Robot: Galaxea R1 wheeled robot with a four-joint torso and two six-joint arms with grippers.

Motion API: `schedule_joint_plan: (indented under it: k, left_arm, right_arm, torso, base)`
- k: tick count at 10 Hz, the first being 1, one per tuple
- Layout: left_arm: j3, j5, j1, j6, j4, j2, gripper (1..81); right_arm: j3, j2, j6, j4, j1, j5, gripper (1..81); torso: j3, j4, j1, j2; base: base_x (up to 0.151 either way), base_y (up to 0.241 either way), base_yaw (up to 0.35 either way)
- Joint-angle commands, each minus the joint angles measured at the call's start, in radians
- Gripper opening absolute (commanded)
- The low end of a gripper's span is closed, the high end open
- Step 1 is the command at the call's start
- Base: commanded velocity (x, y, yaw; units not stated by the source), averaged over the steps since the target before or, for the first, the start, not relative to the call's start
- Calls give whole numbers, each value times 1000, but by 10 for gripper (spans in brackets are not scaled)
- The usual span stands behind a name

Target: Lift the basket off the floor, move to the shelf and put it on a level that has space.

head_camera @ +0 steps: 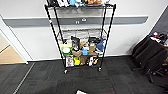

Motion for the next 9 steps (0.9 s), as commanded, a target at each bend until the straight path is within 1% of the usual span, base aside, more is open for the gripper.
schedule_joint_plan:
  k: [1,3,6,7,8,9]
  left_arm:
    - [44,47,-38,-28,-12,-34,811]
    - [44,52,-36,-29,-15,-51,811]
    - [44,55,-30,-29,-6,-50,811]
    - [42,55,-30,-29,-12,-49,811]
    - [39,53,-35,-31,-18,-49,811]
    - [33,53,-39,-31,-36,-40,811]
  right_arm:
    - [11,-6,22,3,38,-54,811]
    - [8,-5,22,3,36,-54,811]
    - [11,-3,33,3,33,-54,811]
    - [8,-2,35,3,32,-54,811]
    - [8,-2,35,3,32,-54,811]
    - [8,-2,36,3,30,-56,811]
  torso:
    - [-55,0,62,-96]
    - [-84,0,96,-153]
    - [-157,0,161,-254]
    - [-104,0,182,-289]
    - [-124,0,200,-314]
    - [-130,0,215,-337]
  base:
    - [0,0,0]
    - [0,0,0]
    - [0,0,0]
    - [0,0,0]
    - [0,0,0]
    - [0,0,0]
